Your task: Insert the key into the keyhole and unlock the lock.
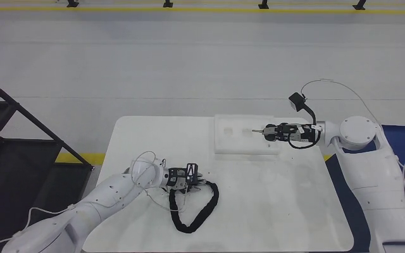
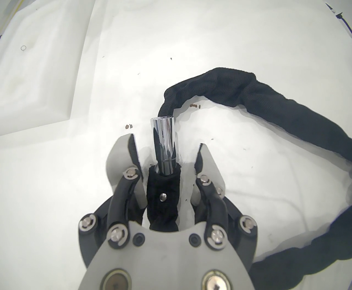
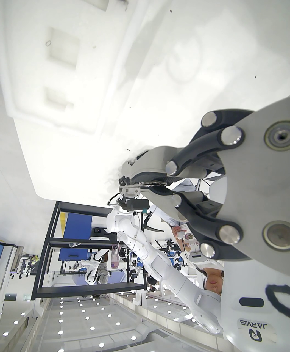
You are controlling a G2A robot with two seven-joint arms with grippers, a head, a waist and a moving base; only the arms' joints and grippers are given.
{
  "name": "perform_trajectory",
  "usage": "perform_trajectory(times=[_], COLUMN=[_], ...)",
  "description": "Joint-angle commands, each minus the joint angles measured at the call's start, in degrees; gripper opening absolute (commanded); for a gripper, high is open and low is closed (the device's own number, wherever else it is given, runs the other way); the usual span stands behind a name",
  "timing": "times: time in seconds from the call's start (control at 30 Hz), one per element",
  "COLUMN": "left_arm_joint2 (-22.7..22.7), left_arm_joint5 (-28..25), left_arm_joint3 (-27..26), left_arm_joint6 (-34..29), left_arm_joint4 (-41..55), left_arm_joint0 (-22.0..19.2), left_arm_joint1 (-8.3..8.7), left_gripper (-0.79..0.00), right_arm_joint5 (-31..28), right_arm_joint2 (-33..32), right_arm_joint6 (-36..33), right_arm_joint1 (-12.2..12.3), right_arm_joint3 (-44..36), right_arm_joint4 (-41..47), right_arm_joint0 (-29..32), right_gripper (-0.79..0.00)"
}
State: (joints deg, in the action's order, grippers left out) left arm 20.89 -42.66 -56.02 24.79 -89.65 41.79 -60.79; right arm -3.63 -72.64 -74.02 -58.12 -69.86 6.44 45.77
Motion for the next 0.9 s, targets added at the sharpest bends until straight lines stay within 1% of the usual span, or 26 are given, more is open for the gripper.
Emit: perform_trajectory(times=[0.0, 0.23, 0.4, 0.57, 0.7, 0.8, 0.87], left_arm_joint2=[0.1, 0.9, 2.6, 5.3, 8.5, 11.0, 12.8], left_arm_joint5=[-0.4, -2.6, -5.3, -7.6, -10.1, -11.5, -12.3], left_arm_joint3=[0.8, 2.1, 1.3, -1.4, -4.7, -8.1, -10.2], left_arm_joint6=[-0.2, -1.0, 1.3, 4.9, 8.8, 10.7, 11.8], left_arm_joint4=[0.2, 1.5, 2.3, 2.6, 2.4, 1.5, 1.2], left_arm_joint0=[-0.1, -0.8, -1.6, -1.9, -1.9, -1.7, -1.5], left_arm_joint1=[-0.37, -1.58, -1.25, 0.04, 1.80, 3.28, 4.17], left_gripper=[-0.785, -0.785, -0.785, -0.785, -0.785, -0.785, -0.785], right_arm_joint5=[0.0, 0.0, 0.0, 0.0, 0.0, -0.1, 0.3], right_arm_joint2=[0.0, 0.0, 0.0, 0.0, 0.0, 0.1, 1.0], right_arm_joint6=[0.0, 0.0, 0.0, 0.0, 0.0, 0.2, -0.2], right_arm_joint1=[0.0, 0.0, 0.0, 0.0, 0.0, 0.0, 0.1], right_arm_joint3=[0.0, 0.0, 0.0, 0.0, 0.0, -0.3, -3.1], right_arm_joint4=[0.0, 0.0, 0.0, 0.0, 0.0, -0.1, -2.3], right_arm_joint0=[0.0, 0.0, 0.0, 0.0, 0.0, 0.1, 0.7], right_gripper=[-0.785, -0.785, -0.785, -0.785, -0.785, -0.785, -0.785])
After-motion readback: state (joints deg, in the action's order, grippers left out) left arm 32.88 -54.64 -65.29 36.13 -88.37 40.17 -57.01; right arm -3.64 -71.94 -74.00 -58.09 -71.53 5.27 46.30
